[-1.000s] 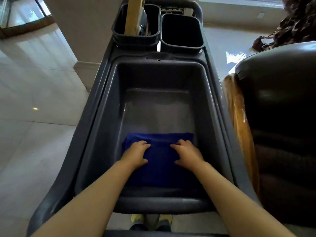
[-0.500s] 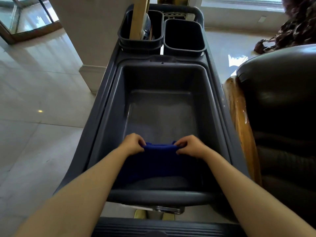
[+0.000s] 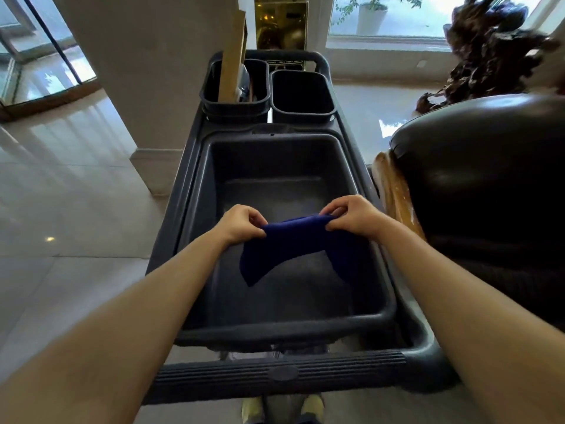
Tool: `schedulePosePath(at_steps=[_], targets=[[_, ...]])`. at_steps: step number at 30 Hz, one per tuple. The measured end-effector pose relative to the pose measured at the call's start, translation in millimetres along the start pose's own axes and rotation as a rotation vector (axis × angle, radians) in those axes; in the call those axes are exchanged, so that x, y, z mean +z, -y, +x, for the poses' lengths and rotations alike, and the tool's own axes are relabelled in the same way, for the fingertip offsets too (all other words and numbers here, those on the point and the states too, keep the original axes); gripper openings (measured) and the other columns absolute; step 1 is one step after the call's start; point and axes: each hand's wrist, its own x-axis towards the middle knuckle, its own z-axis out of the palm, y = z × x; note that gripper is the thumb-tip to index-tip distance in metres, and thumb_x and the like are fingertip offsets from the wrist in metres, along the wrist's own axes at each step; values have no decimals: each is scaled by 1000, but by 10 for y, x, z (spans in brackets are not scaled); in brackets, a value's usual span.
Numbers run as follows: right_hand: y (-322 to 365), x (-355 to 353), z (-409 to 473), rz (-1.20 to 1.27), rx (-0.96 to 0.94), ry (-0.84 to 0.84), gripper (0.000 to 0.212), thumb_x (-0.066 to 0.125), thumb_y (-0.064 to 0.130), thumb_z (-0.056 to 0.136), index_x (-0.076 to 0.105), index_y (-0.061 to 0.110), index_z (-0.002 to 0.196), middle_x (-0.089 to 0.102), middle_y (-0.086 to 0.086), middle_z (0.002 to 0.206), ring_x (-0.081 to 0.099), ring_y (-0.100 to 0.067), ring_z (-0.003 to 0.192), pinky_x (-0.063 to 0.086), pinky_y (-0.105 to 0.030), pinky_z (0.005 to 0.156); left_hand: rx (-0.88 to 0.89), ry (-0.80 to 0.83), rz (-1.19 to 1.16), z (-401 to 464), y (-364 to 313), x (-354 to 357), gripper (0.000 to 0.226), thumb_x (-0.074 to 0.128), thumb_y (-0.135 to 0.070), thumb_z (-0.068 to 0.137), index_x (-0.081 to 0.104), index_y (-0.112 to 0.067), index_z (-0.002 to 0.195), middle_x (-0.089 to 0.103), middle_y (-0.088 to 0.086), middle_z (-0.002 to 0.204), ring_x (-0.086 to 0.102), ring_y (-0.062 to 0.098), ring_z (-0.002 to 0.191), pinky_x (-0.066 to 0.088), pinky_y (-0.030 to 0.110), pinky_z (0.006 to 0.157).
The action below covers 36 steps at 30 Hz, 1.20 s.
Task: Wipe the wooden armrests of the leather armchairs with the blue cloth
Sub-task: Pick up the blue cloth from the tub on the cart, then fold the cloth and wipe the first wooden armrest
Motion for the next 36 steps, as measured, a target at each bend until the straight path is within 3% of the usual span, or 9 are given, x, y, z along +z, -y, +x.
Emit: schedulePosePath(at_steps=[3, 8, 10, 13, 16, 21, 26, 31, 36], targets=[[61, -336, -218, 4, -24, -73, 25, 72, 4, 70, 69, 21, 88, 65, 7, 69, 60, -4, 62, 47, -18, 60, 85, -22, 1, -24, -365, -17, 15, 70, -3, 69, 68, -17, 76, 66, 0, 74, 62, 15, 74, 51, 27, 67], [-67, -1052, -655, 24, -82, -152, 28, 69, 3, 75, 67, 15, 100, 67, -3, 84, 65, -17, 80, 52, -21, 65, 231, -63, 37, -80, -1152, 171, 17, 68, 0, 70, 68, -4, 87, 65, 7, 78, 60, 18, 75, 51, 30, 66], [-230, -1372, -862, 33, -95, -178, 28, 69, 3, 76, 66, 17, 100, 67, -1, 86, 65, -14, 81, 50, -18, 62, 295, -81, 63, -98, -1523, 364, 18, 67, 1, 70, 69, -6, 87, 66, 10, 82, 59, 18, 77, 50, 34, 75], [-575, -1805, -1120, 19, -104, -190, 28, 69, 5, 76, 66, 18, 100, 67, 1, 87, 64, -10, 80, 48, -13, 54, 343, -103, 58, -104, -1974, 746, 18, 66, 1, 70, 69, -5, 87, 65, 7, 76, 58, 14, 70, 48, 32, 75], [-989, -2148, -1306, -6, -119, -179, 27, 70, 6, 75, 65, 24, 95, 66, 1, 88, 64, -12, 81, 49, -17, 60, 358, -120, 48, -105, -2268, 1222, 17, 66, 0, 69, 70, -7, 84, 66, 7, 76, 60, 16, 71, 50, 34, 75], [-1818, -2586, -1508, -24, -104, -169, 27, 71, 10, 74, 65, 32, 89, 66, 2, 87, 64, -15, 83, 54, -32, 74, 303, -121, -25, -39, -2601, 2143, 18, 64, 3, 70, 69, -12, 78, 65, 2, 70, 57, 11, 64, 48, 26, 65], [-2592, -2582, -1455, 18, -34, -137, 29, 72, 11, 72, 63, 38, 81, 65, 8, 83, 63, -9, 78, 50, -20, 60, 197, -42, -14, 199, -2574, 2874, 22, 65, -2, 70, 64, -24, 72, 65, -3, 72, 63, 12, 71, 49, 22, 60], [-3294, -2386, -1115, 75, 48, -60, 30, 71, 11, 73, 62, 38, 82, 66, 6, 85, 65, -10, 80, 52, -19, 60, 49, 45, -30, 729, -2288, 3397, 21, 68, -6, 70, 64, -26, 72, 67, -3, 76, 64, 10, 75, 48, 19, 60], [-3806, -2134, -738, 118, 143, -5, 30, 70, 13, 75, 60, 40, 84, 65, 8, 87, 64, -8, 80, 49, -17, 59, -86, 112, -51, 1181, -1979, 3795, 19, 67, -3, 72, 63, -22, 74, 67, 2, 81, 64, 18, 83, 52, 30, 74]])
